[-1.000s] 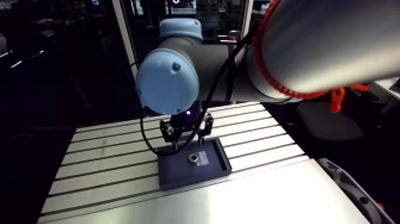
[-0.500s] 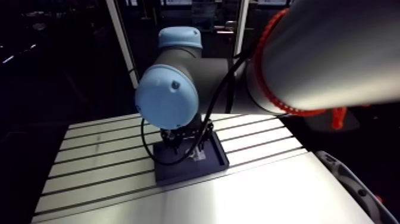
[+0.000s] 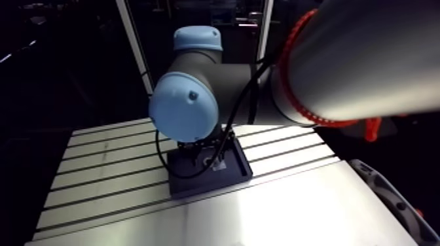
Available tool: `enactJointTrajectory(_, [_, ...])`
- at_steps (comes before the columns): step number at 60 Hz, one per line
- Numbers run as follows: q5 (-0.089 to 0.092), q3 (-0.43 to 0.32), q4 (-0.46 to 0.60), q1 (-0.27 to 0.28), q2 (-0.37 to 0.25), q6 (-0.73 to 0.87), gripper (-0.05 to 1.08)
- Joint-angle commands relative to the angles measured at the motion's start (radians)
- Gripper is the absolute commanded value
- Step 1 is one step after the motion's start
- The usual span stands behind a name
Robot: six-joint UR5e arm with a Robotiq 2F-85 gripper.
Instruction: Pick up the bearing and press it into the housing until flush.
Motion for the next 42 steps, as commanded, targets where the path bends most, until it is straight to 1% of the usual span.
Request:
enactJointTrajectory(1, [-0.005, -0.007, -0.001, 0.001, 0.007, 0.000, 0.32])
enactJointTrajectory(5, [-0.009, -0.008, -0.002, 0.001, 0.009, 0.000, 0.33])
enactJointTrajectory(7, [-0.010, -0.009, -0.002, 0.001, 0.009, 0.000, 0.35])
enactJointTrajectory(9, [-0.010, -0.009, -0.002, 0.001, 0.009, 0.000, 0.35])
enactJointTrajectory(11, [-0.010, -0.009, -0.002, 0.001, 0.010, 0.000, 0.38])
enactJointTrajectory(19, [-0.010, -0.011, -0.002, 0.001, 0.018, 0.000, 0.39])
enactJointTrajectory(32, [-0.012, -0.011, 0.000, 0.001, 0.018, 0.000, 0.46])
enactJointTrajectory(42, [-0.010, -0.011, 0.000, 0.001, 0.016, 0.000, 0.46])
